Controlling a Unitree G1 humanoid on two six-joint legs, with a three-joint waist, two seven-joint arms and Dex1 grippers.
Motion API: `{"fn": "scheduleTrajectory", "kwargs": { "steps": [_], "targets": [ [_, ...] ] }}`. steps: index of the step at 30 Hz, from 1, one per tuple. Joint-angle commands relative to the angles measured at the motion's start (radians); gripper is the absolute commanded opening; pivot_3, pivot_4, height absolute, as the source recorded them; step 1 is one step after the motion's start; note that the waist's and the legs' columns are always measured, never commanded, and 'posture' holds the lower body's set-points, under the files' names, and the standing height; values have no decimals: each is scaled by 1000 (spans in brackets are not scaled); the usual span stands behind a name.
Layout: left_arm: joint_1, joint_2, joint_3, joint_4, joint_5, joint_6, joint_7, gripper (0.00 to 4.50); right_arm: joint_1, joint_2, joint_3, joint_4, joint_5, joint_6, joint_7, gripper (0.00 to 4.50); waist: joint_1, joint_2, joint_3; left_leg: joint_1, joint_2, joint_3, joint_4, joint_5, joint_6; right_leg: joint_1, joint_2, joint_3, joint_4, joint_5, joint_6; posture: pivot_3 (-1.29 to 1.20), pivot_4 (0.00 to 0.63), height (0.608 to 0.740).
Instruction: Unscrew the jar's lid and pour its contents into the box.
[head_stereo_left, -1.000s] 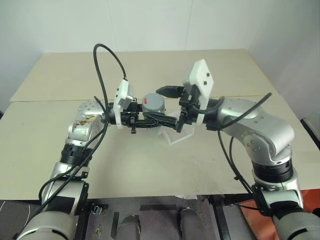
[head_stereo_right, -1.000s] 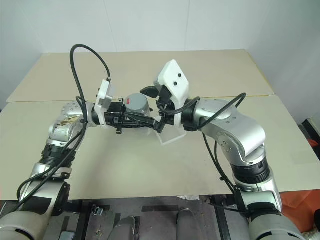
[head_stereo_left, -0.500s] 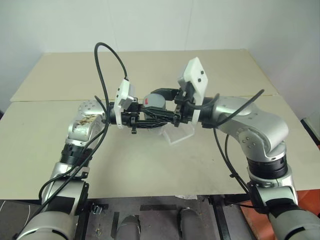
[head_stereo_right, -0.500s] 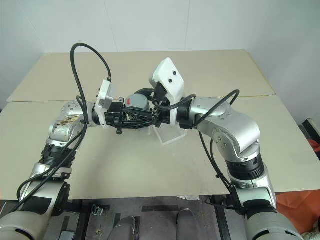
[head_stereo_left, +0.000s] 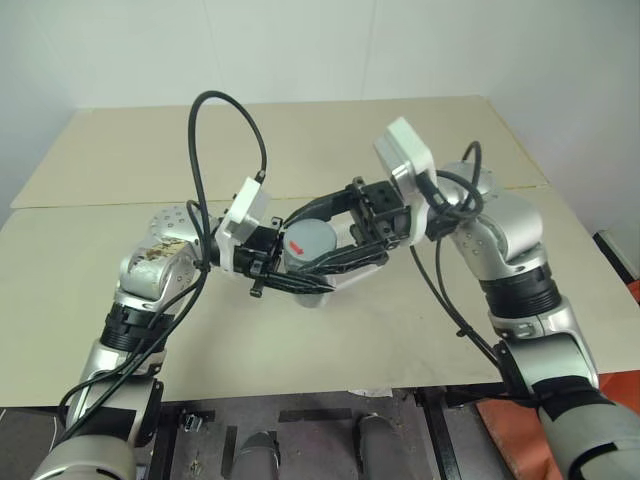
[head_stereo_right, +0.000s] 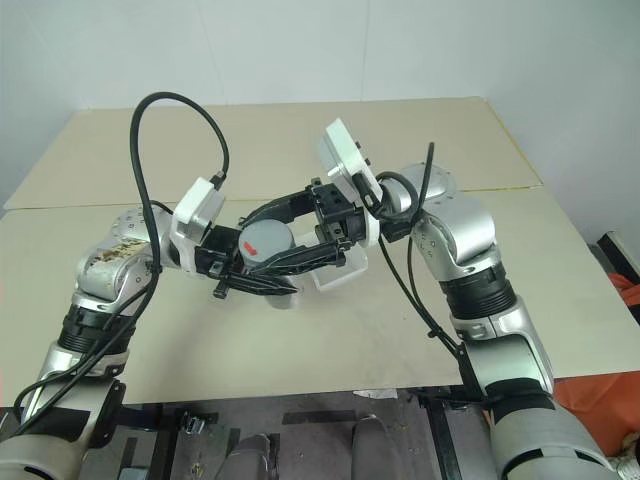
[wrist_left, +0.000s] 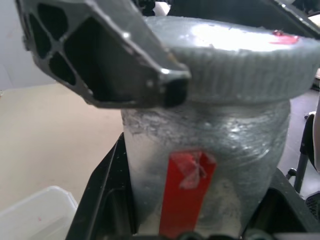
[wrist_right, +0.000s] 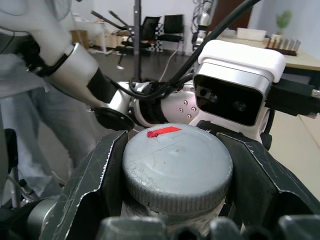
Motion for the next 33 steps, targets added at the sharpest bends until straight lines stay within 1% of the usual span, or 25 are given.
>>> {"fn": "scheduleTrajectory", "kwargs": {
  "steps": [1,2,4,5,6,13,16,20,22,25,33],
  "targets": [
    [-5,-3,40,-47,-69,5,-15,1948,-9,9,22,0,-65,-63,21,3103,1,0,0,0,0,0,0,0,0,0,0,0,0,0,0,0,150,740],
    [-1,1,43,-46,-68,4,-13,1948,-7,10,17,0,-73,-62,6,3497,1,0,0,0,0,0,0,0,0,0,0,0,0,0,0,0,150,740],
    [1,12,53,-34,-64,1,-4,1948,2,7,0,-7,-84,-59,-23,4018,1,0,0,0,0,0,0,0,0,0,0,0,0,0,0,0,150,740],
    [1,16,58,-25,-60,-3,3,1948,8,2,-15,-15,-86,-54,-40,4380,1,0,0,0,0,0,0,0,0,0,0,0,0,0,0,0,150,740],
    [0,20,64,-17,-58,-5,9,1948,14,-2,-29,-24,-88,-50,-56,4475,2,0,0,0,0,0,0,0,0,0,0,0,0,0,0,0,150,740],
    [-7,43,119,63,-45,-13,53,1948,93,-99,-137,-176,-59,29,-174,4475,4,0,0,0,0,0,0,0,0,0,0,0,0,0,0,0,150,740],
    [-1,36,126,97,-26,-30,84,1948,140,-125,-185,-260,-53,82,-271,4475,5,0,0,0,0,0,0,0,0,0,0,0,0,0,0,0,150,740],
    [-6,20,112,133,-3,-52,105,1948,170,-116,-222,-392,-27,197,-432,4475,3,0,0,0,0,0,0,0,0,0,0,0,0,0,0,0,150,740],
    [-12,10,98,145,11,-64,105,1948,167,-92,-212,-449,-21,259,-522,4475,2,0,0,0,0,0,0,0,0,-1,0,0,0,0,0,0,150,740],
    [-27,-5,80,159,26,-77,90,1948,142,-48,-157,-485,-61,337,-649,4475,3,0,0,0,0,0,0,0,0,0,0,0,0,0,0,0,150,740],
    [-61,-25,59,198,51,-113,68,1948,75,50,-63,-459,-91,399,-761,4475,2,0,0,-1,0,0,0,0,0,0,0,0,0,0,0,0,150,740]
  ]
}}
